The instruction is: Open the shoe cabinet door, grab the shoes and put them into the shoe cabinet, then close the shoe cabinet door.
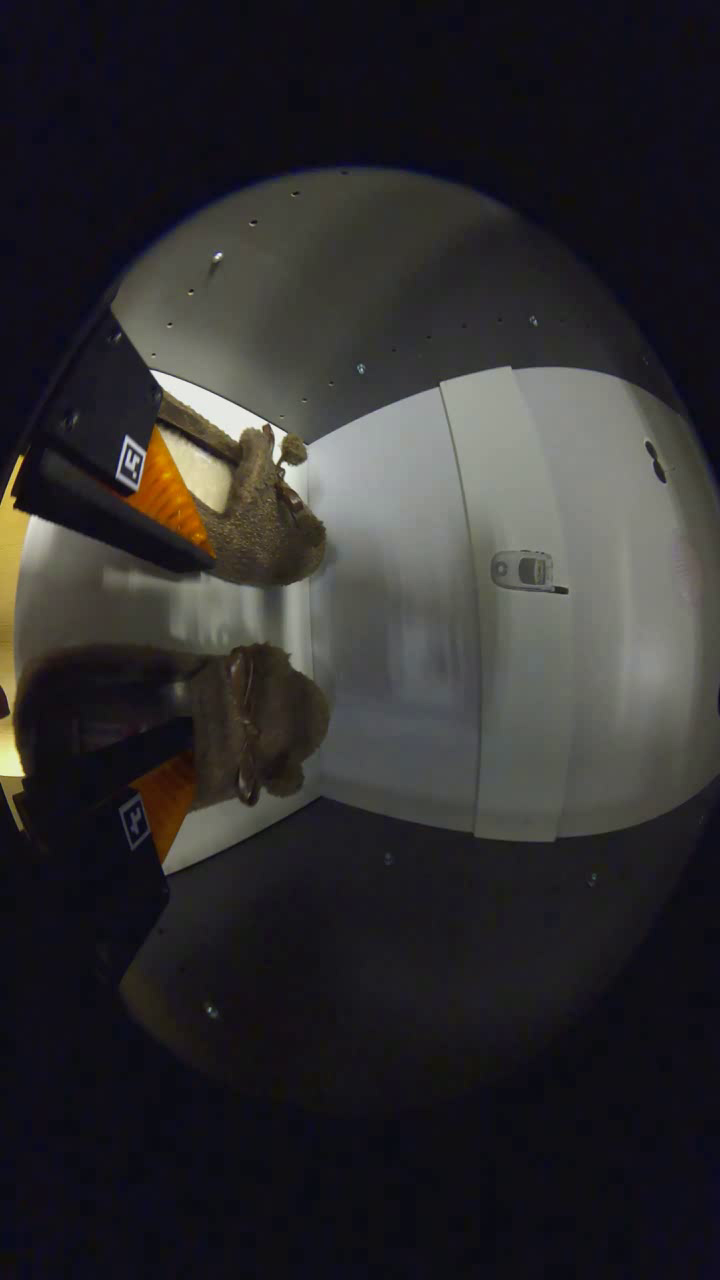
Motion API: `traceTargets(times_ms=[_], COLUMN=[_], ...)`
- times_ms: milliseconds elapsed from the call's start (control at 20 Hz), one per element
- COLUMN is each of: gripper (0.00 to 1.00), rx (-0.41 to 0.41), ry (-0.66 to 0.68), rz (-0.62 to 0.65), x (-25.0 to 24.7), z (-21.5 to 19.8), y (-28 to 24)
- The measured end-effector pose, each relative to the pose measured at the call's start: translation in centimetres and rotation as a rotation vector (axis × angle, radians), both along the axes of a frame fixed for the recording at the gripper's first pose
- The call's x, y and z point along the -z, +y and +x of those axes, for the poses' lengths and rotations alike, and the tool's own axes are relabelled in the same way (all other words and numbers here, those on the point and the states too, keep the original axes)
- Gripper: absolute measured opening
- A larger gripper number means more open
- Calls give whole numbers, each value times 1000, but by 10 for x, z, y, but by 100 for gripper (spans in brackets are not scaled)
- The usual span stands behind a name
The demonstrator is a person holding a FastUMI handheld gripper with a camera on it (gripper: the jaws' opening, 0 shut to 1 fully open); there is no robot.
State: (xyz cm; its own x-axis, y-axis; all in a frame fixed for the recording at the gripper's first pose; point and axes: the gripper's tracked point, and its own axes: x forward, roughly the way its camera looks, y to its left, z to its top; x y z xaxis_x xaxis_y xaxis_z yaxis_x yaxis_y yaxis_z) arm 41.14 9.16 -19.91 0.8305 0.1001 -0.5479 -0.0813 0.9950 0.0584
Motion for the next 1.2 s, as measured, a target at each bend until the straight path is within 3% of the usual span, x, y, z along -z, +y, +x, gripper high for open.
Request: traceTargets(times_ms=[50, 150, 450, 750, 1200], gripper=[95, 99, 98, 98, 98], rx=[-1, 2, 15, 60, 25], ry=[-21, -75, -308, -515, -586], rz=[-1, 2, 41, 55, 107], x=[-8, -27, -107, -167, -175], z=[-7, -20, -79, -186, -362], y=[-2, -7, -19, -52, -87])
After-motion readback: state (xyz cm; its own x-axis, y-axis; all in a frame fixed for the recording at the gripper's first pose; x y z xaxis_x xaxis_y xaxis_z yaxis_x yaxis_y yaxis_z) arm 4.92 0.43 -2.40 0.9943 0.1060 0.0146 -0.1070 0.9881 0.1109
